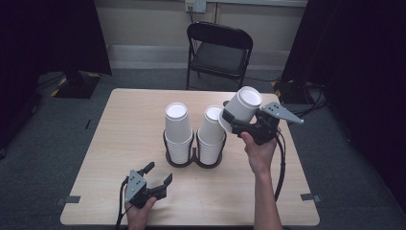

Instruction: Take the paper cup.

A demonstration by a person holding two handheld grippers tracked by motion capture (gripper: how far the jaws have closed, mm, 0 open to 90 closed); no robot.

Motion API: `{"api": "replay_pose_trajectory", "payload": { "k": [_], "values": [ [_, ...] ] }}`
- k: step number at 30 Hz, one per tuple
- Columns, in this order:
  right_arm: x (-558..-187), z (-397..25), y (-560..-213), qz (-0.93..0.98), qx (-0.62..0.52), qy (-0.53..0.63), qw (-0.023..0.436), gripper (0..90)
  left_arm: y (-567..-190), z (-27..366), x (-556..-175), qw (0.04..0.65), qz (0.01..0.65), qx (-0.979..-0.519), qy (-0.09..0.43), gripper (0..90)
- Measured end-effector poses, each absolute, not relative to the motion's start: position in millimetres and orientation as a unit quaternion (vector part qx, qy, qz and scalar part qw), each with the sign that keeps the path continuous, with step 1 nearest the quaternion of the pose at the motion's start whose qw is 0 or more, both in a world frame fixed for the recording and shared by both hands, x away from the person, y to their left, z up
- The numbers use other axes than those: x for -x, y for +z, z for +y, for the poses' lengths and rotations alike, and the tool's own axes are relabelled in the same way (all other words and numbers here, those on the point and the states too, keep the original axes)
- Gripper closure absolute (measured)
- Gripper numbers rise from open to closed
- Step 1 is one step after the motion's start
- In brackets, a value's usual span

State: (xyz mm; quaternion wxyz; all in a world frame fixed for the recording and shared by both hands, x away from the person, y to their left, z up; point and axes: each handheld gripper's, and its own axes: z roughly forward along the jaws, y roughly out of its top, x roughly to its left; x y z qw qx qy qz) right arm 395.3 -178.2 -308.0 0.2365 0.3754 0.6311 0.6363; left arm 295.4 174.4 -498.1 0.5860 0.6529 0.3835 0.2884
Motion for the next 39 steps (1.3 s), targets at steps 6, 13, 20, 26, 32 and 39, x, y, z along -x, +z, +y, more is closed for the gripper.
{"api": "replay_pose_trajectory", "payload": {
  "k": [6, 13, 20, 26, 32, 39],
  "values": [
    [-384, -188, -315, 0.624, -0.388, 0.637, 0.235, 15.4, -496, 174, -299, 0.585, 0.392, -0.658, 0.266, 22.2],
    [-373, -195, -327, 0.618, -0.402, 0.638, 0.223, 15.4, -491, 171, -302, 0.602, 0.386, -0.654, 0.247, 23.9],
    [-361, -198, -340, 0.612, -0.415, 0.638, 0.215, 15.4, -486, 166, -302, 0.617, 0.371, -0.652, 0.237, 28.0],
    [-349, -199, -352, 0.616, -0.421, 0.634, 0.205, 15.4, -484, 163, -303, 0.627, 0.365, -0.650, 0.226, 30.7],
    [-342, -196, -370, 0.616, -0.436, 0.630, 0.183, 15.4, -482, 159, -304, 0.627, 0.363, -0.653, 0.223, 29.8],
    [-328, -184, -391, 0.613, -0.441, 0.641, 0.140, 15.5, -479, 152, -305, 0.624, 0.344, -0.666, 0.220, 29.7]
  ]
}}
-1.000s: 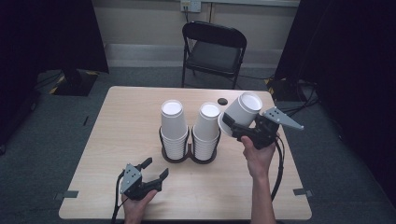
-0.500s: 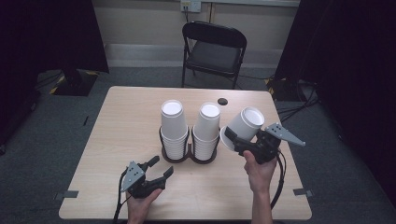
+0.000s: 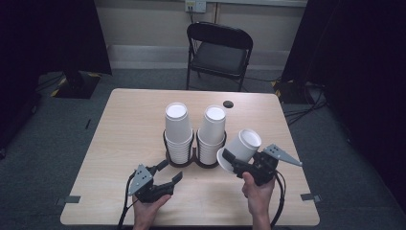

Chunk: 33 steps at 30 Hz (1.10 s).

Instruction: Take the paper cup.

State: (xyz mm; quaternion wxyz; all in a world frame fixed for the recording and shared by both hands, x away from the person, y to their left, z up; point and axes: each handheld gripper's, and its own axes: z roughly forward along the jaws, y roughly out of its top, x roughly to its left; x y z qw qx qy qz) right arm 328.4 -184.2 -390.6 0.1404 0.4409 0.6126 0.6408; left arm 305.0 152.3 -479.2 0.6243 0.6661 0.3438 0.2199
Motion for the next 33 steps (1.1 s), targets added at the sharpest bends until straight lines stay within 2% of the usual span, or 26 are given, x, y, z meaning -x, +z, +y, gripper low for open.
{"api": "replay_pose_trajectory", "payload": {
  "k": [4, 12, 19, 22, 27, 33],
  "values": [
    [-323, -177, -404, 0.609, -0.443, 0.646, 0.123, 15.5, -479, 150, -305, 0.627, 0.337, -0.669, 0.214, 35.4],
    [-317, -161, -423, 0.599, -0.442, 0.663, 0.077, 15.5, -481, 144, -307, 0.639, 0.313, -0.676, 0.193, 40.4],
    [-319, -151, -444, 0.572, -0.453, 0.684, -0.004, 15.5, -489, 140, -312, 0.670, 0.295, -0.662, 0.161, 43.3],
    [-319, -145, -449, 0.570, -0.455, 0.684, -0.016, 15.5, -489, 136, -311, 0.674, 0.284, -0.659, 0.176, 44.9],
    [-318, -137, -453, 0.566, -0.452, 0.689, -0.034, 15.5, -490, 129, -311, 0.683, 0.270, -0.657, 0.170, 51.8],
    [-318, -129, -456, 0.566, -0.454, 0.686, -0.053, 15.6, -492, 124, -313, 0.699, 0.270, -0.641, 0.168, 56.1]
  ]
}}
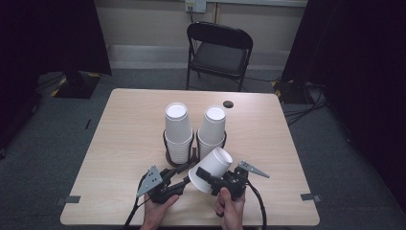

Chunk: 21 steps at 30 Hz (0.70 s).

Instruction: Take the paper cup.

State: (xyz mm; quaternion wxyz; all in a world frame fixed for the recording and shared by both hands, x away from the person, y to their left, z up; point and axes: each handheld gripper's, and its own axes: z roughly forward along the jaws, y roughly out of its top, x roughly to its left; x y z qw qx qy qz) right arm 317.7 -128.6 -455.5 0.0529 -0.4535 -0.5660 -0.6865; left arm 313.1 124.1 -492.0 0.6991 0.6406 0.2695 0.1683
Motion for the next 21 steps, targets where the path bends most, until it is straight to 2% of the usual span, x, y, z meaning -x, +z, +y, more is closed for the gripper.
{"api": "replay_pose_trajectory", "payload": {
  "k": [17, 21],
  "values": [
    [-316, -111, -459, -0.565, 0.442, -0.691, 0.092, 15.6, -492, 106, -316, 0.710, 0.254, -0.616, 0.227, 67.7],
    [-316, -109, -460, -0.563, 0.444, -0.690, 0.098, 15.5, -489, 103, -313, 0.704, 0.243, -0.619, 0.248, 74.2]
  ]
}}
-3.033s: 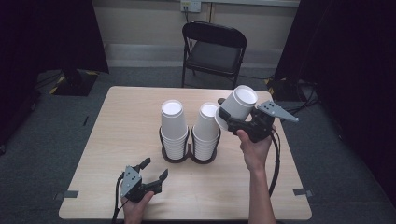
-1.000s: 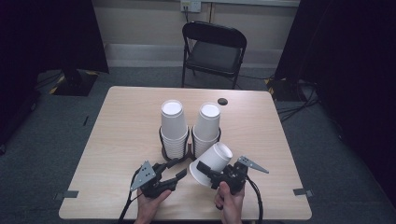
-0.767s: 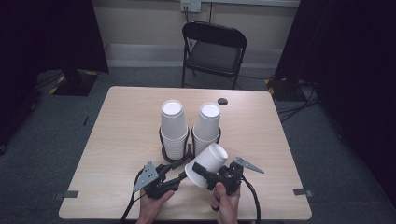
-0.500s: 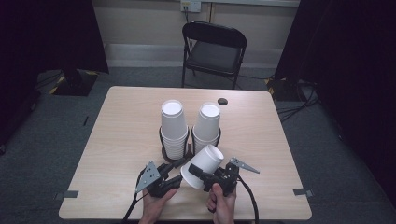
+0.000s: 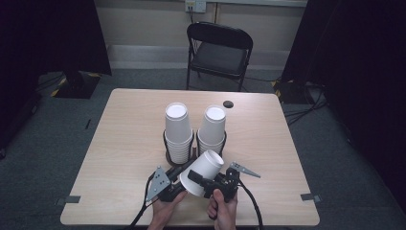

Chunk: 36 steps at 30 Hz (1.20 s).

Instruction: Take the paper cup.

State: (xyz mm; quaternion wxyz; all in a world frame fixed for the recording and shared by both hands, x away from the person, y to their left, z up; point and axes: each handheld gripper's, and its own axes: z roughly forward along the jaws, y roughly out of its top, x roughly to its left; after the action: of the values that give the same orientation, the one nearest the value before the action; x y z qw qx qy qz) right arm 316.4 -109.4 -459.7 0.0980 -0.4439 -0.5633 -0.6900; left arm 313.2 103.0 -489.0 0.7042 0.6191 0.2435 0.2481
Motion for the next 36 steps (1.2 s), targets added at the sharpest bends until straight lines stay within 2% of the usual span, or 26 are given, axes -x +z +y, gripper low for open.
{"api": "replay_pose_trajectory", "payload": {
  "k": [7, 12, 24, 36],
  "values": [
    [-316, -112, -459, -0.564, 0.442, -0.693, 0.087, 13.5, -489, 102, -310, 0.702, 0.242, -0.622, 0.246, 82.4],
    [-316, -112, -457, -0.565, 0.439, -0.695, 0.071, 13.2, -487, 105, -309, 0.699, 0.242, -0.624, 0.251, 84.3],
    [-323, -123, -446, -0.557, 0.444, -0.702, 0.020, 13.1, -490, 112, -310, 0.692, 0.249, -0.652, 0.183, 84.6],
    [-327, -135, -440, -0.559, 0.442, -0.702, -0.008, 13.4, -486, 121, -312, 0.658, 0.245, -0.693, 0.163, 84.7]
  ]
}}
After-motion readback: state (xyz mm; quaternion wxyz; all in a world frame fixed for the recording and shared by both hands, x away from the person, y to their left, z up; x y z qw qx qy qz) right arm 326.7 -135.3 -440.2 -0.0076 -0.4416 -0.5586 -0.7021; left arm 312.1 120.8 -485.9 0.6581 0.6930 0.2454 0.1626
